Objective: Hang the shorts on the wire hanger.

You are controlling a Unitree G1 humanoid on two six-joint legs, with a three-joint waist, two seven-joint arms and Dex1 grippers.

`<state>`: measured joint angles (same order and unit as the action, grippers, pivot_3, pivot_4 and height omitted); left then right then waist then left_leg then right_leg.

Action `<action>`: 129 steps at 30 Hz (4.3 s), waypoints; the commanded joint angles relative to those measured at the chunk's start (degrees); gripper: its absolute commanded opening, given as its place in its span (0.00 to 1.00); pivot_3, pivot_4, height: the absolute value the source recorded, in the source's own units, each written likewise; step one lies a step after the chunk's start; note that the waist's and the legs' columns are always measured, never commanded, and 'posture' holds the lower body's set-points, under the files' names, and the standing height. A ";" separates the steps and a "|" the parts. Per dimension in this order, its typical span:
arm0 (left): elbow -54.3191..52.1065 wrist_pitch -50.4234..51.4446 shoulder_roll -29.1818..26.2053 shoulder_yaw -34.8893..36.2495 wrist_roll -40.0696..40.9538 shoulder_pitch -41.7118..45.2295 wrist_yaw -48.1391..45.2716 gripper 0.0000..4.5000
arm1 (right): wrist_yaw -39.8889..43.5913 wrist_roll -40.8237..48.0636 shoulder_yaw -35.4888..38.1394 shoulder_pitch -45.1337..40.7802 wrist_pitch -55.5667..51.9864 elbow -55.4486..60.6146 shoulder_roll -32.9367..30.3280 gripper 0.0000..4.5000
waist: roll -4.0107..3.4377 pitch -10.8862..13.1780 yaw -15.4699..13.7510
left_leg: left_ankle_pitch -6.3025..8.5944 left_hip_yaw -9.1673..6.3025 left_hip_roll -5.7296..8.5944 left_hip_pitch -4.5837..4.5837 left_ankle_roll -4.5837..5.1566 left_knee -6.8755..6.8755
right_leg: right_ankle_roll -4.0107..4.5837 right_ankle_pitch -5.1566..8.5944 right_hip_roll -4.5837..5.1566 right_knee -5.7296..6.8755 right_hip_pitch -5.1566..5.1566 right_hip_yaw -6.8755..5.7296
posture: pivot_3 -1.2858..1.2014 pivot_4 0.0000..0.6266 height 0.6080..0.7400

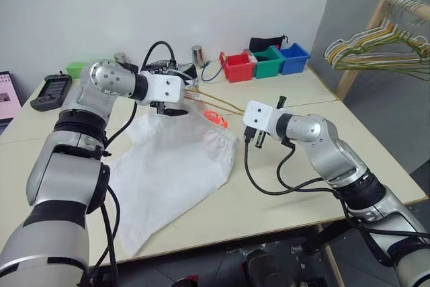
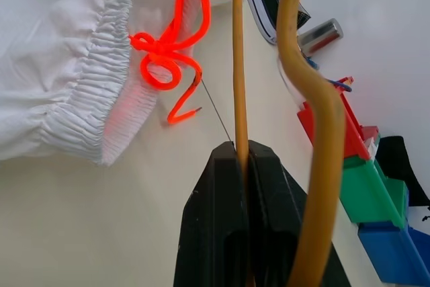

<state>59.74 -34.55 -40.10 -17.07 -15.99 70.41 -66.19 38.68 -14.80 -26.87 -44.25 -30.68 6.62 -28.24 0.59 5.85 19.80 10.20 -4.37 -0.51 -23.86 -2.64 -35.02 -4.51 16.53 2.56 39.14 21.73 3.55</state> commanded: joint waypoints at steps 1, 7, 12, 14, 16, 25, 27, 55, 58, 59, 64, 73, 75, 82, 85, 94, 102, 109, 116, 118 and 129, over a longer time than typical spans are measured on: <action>0.64 -1.16 0.90 0.46 -0.25 2.57 1.84 0.60 | -0.55 -0.06 2.78 -2.14 1.33 4.51 1.52 0.00 | 0.01 -0.01 0.35 | 0.00 0.00 0.00 0.00 0.00 0.00 | 0.00 0.00 0.00 0.00 0.00 0.00 | 0.40 0.00 1.00; 1.78 -1.82 1.40 0.31 -0.71 3.50 2.85 0.30 | 0.04 0.11 3.45 -1.44 0.60 5.68 1.91 0.00 | 0.03 -0.02 0.86 | 0.00 -0.02 0.03 0.00 0.00 0.00 | 0.00 0.00 0.03 0.00 -0.01 -0.01 | 0.40 0.00 1.00; 1.88 -1.91 1.64 0.36 -0.78 3.58 2.95 0.09 | 0.58 0.74 4.08 -1.24 -0.55 6.49 2.00 0.00 | 0.03 -0.02 1.14 | -0.01 -0.02 0.03 0.02 0.00 0.00 | 0.00 0.00 0.03 0.05 -0.01 -0.01 | 0.40 0.00 1.00; 1.90 -1.90 1.66 0.47 -0.77 3.62 2.90 0.03 | 1.02 1.18 4.37 -1.16 -1.22 6.80 2.11 0.00 | 0.03 -0.02 1.17 | -0.02 -0.02 0.03 0.03 0.00 -0.01 | 0.00 0.00 0.03 0.09 -0.01 -0.01 | 0.40 0.00 1.00; 1.92 -1.87 1.65 0.56 -0.75 3.63 2.92 0.01 | 1.47 1.52 4.71 -1.05 -1.90 7.04 2.27 0.00 | 0.04 -0.02 1.18 | -0.03 -0.03 0.03 0.04 0.01 -0.02 | 0.00 0.00 0.03 0.15 -0.01 -0.01 | 0.40 0.00 1.00; 1.07 0.00 1.48 1.07 0.14 2.47 1.56 0.01 | 6.75 4.78 6.11 -0.80 -5.83 8.93 1.22 0.20 | 0.06 -0.04 1.35 | -0.10 -0.05 0.05 0.07 0.01 -0.12 | -0.01 0.00 0.03 0.40 0.01 -0.01 | 0.40 0.00 1.00; 1.07 0.02 1.31 1.06 -0.03 2.19 1.64 0.01 | 6.89 4.91 6.44 -1.07 -5.85 8.63 0.78 0.29 | 0.11 -0.07 1.50 | -0.11 -0.09 0.04 0.07 0.01 -0.12 | -0.01 0.00 0.02 0.42 0.01 -0.05 | 0.40 0.00 1.00; -9.04 10.27 -2.22 5.09 7.44 -5.25 -5.77 0.01 | 4.80 30.56 28.88 9.14 -53.22 11.60 15.92 0.63 | 0.39 -0.24 3.74 | -0.39 -0.33 -0.03 0.21 0.08 -0.11 | 0.05 -0.04 0.02 0.89 -0.02 -0.33 | 0.40 0.01 1.00; -14.87 16.05 -3.64 6.21 10.09 -8.66 -8.39 0.01 | -1.29 30.45 31.20 7.70 -53.42 6.62 24.75 0.63 | 0.41 -0.35 4.07 | -0.42 -0.33 -0.04 0.30 0.10 -0.09 | 0.10 -0.06 -0.01 0.88 -0.08 -0.31 | 0.40 0.02 1.00; -16.87 17.62 -4.19 6.54 10.60 -9.91 -8.94 0.01 | -2.48 30.79 32.02 7.25 -53.34 5.28 26.66 0.63 | 0.41 -0.35 4.05 | -0.42 -0.29 -0.06 0.36 0.11 -0.07 | 0.10 -0.06 -0.02 0.89 -0.07 -0.24 | 0.40 0.02 1.00; -24.83 24.42 -6.54 7.99 12.37 -15.00 -9.31 0.01 | -9.29 29.52 34.57 5.04 -48.35 -5.96 31.24 0.63 | 0.47 -0.39 3.59 | -0.42 -0.29 -0.04 0.28 0.11 -0.03 | 0.20 -0.12 -0.06 0.90 -0.02 -0.15 | 0.41 0.02 1.00; -32.31 32.91 -8.89 9.87 15.26 -19.02 -10.36 0.01 | -12.79 31.98 34.68 2.11 -43.24 -13.52 34.02 0.63 | 0.61 -0.50 1.63 | -0.42 -0.27 -0.07 0.27 0.11 -0.04 | 0.20 -0.12 -0.13 0.86 0.00 -0.11 | 0.42 0.02 1.00; -33.57 34.50 -9.28 10.15 15.88 -19.49 -10.64 0.01 | -13.14 32.61 35.18 0.99 -40.98 -15.83 34.80 0.63 | 0.64 -0.52 1.53 | -0.42 -0.27 -0.09 0.31 0.11 -0.04 | 0.21 -0.13 -0.16 0.86 0.00 -0.08 | 0.42 0.02 1.00; -35.04 35.88 -10.78 10.52 15.78 -20.30 -10.99 0.01 | -11.70 34.72 33.82 -1.39 -35.17 -20.26 36.24 0.63 | 0.64 -0.53 0.79 | -0.42 -0.31 -0.18 0.31 0.11 -0.02 | 0.26 -0.15 -0.31 0.86 0.03 -0.05 | 0.43 0.02 1.00; -35.57 36.25 -11.08 10.75 15.83 -20.57 -11.00 0.01 | -10.49 35.34 32.74 -1.52 -33.62 -20.91 35.70 0.63 | 0.65 -0.53 0.59 | -0.42 -0.29 -0.17 0.31 0.11 -0.02 | 0.26 -0.15 -0.31 0.84 0.03 -0.03 | 0.43 0.02 1.00; -36.75 36.85 -11.84 11.09 16.30 -21.46 -10.72 0.01 | -7.40 36.93 30.24 -2.16 -31.25 -22.93 33.19 0.63 | 0.68 -0.55 0.03 | -0.42 -0.28 -0.17 0.31 0.11 -0.02 | 0.26 -0.15 -0.31 0.83 0.03 -0.01 | 0.43 0.01 1.00; -36.93 36.67 -11.86 10.92 16.29 -21.44 -10.38 0.01 | -8.56 36.07 29.91 -4.59 -24.97 -32.43 33.91 0.63 | 0.70 -0.57 -0.12 | -0.42 -0.28 -0.17 0.33 0.11 -0.02 | 0.26 -0.16 -0.32 0.84 0.03 0.00 | 0.44 0.00 1.00; -37.45 36.77 -12.21 11.20 16.53 -22.20 -10.14 0.01 | -8.47 36.90 30.52 -5.53 -23.29 -33.22 32.81 0.31 | 0.70 -0.57 -0.71 | -0.42 -0.27 -0.17 0.33 0.11 -0.02 | 0.26 -0.15 -0.32 0.83 0.03 0.00 | 0.44 0.00 1.00; -36.56 36.51 -12.52 11.10 16.41 -21.90 -9.83 0.01 | -7.19 37.48 29.63 -4.55 -24.19 -29.57 30.45 0.01 | 0.71 -0.57 -0.92 | -0.42 -0.27 -0.16 0.33 0.11 -0.02 | 0.26 -0.15 -0.32 0.82 0.03 0.00 | 0.43 0.00 1.00; -36.21 36.39 -12.74 11.14 16.24 -21.82 -9.66 0.01 | -6.35 37.59 28.64 -3.51 -24.81 -26.88 28.86 0.00 | 0.71 -0.57 -0.93 | -0.42 -0.27 -0.17 0.33 0.11 -0.02 | 0.26 -0.15 -0.32 0.82 0.03 0.01 | 0.43 0.00 1.00; -35.68 35.30 -14.80 10.65 15.41 -22.86 -10.43 0.01 | 1.87 32.36 16.46 0.95 -20.43 -12.22 12.19 0.00 | 0.71 -0.57 -1.10 | -0.42 -0.24 -0.17 0.31 0.11 0.01 | 0.27 -0.14 -0.32 0.75 0.06 0.02 | 0.43 0.01 1.00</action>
<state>24.75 1.61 -52.59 -7.92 -0.28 46.98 -76.89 39.16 19.07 -9.65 -42.77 -53.67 -8.04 -13.62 1.30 5.28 18.70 9.79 -4.61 -0.68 -23.55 -2.53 -35.01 -4.23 16.40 2.24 39.89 21.78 3.57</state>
